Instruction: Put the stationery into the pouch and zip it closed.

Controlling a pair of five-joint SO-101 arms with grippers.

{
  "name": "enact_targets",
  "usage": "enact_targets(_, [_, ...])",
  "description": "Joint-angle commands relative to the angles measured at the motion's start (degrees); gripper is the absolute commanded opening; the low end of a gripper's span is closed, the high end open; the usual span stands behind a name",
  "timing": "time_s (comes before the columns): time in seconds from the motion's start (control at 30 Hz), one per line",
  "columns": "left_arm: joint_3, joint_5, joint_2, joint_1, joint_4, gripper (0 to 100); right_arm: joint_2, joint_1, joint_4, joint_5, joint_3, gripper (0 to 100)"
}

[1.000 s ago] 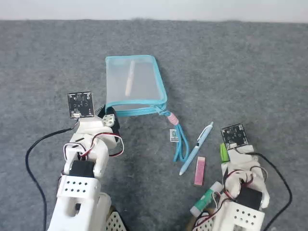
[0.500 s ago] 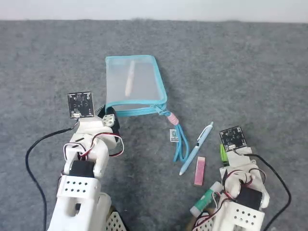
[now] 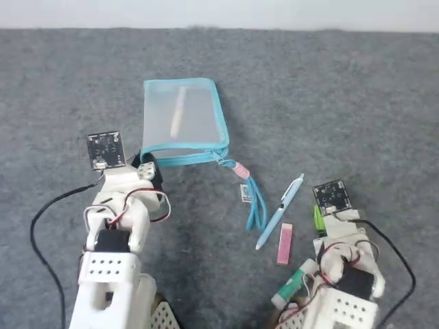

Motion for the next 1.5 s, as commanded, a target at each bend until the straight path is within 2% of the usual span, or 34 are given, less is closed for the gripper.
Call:
enact_targets(0.0, [-0.4,-1.05,0.44,-0.44,-1.93,1,-0.13,0.92,0.4,-0.35,0.88,0.8])
enact_targets(1.0, [-0.22,-0.97,0.44,-0.44,-1.93,1,-0.13,0.84,0.4,-0.35,0.88,0.8])
enact_targets(1.13, [-0.31,-0.97,0.44,-0.44,-1.93,1,-0.13,4.09,0.4,-0.35,0.88,0.8])
enact_targets(1.47, [-0.31,-0.97,0.44,-0.44,-1.93,1,-0.13,4.26,0.4,-0.26,0.88,0.8])
